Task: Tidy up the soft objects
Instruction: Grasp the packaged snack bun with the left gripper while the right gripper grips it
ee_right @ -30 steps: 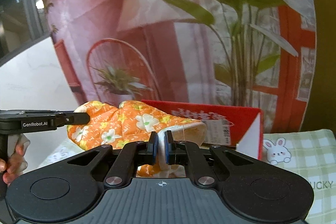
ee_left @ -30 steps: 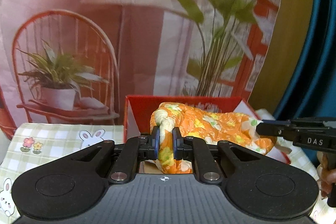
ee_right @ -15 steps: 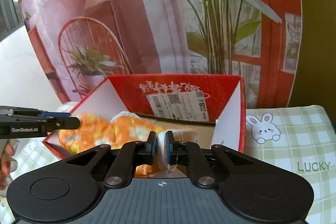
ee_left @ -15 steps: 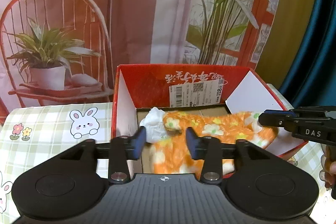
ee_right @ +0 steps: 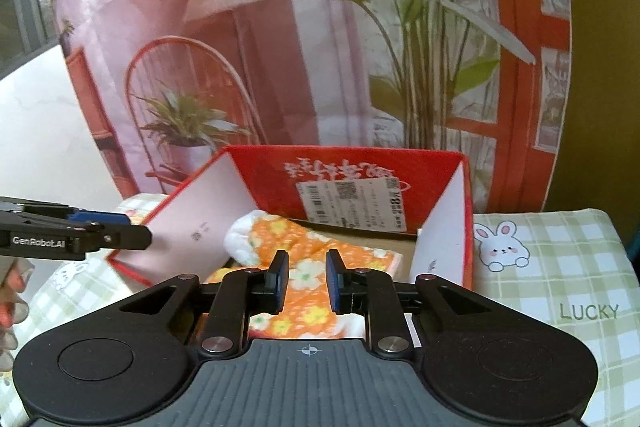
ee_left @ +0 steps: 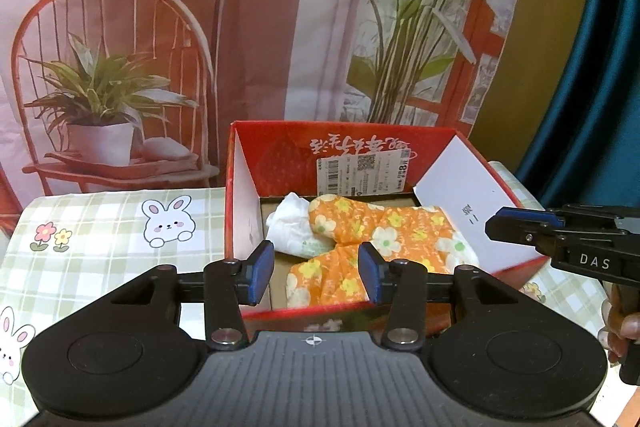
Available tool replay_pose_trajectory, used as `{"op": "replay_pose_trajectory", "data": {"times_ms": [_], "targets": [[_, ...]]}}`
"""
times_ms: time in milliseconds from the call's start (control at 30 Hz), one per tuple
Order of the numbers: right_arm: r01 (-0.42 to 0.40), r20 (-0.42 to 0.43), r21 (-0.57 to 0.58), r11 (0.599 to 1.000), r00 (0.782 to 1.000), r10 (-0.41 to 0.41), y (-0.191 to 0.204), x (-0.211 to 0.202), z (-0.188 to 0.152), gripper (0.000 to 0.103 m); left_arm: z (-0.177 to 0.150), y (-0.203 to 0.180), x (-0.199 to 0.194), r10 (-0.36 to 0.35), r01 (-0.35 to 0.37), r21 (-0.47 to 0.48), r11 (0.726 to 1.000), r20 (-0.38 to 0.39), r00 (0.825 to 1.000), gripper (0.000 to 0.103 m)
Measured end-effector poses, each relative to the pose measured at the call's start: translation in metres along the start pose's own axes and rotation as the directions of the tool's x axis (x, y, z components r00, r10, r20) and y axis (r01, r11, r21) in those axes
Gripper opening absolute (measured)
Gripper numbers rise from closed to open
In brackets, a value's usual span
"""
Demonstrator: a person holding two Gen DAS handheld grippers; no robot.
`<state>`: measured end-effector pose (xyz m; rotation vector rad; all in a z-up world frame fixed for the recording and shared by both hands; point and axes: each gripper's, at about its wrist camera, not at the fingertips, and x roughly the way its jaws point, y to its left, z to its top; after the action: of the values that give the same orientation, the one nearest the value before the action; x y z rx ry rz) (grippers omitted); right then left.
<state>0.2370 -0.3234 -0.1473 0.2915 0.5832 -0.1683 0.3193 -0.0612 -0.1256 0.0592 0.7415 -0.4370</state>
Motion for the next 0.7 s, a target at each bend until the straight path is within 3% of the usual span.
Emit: {"op": "replay_pose_trajectory", "data": {"times_ms": [300, 700], "targets": [[-0.062, 0.014, -0.025, 0.998, 0.998, 0.063, 0.030, -0.023, -0.014, 0.021, -0.022, 0.007, -0.025, -0.001, 0.001, -0.011, 1.000, -0.013, 1.000, 0.050], [-0.142, -0.099, -0.109, 0.984, 0.986, 0.131, 0.070, -0.008, -0.048, 0.042, -0.064, 0.041, -0.014, -0.032, 0.022, -0.076, 0.997, -0.139, 0.990, 0.050]]}}
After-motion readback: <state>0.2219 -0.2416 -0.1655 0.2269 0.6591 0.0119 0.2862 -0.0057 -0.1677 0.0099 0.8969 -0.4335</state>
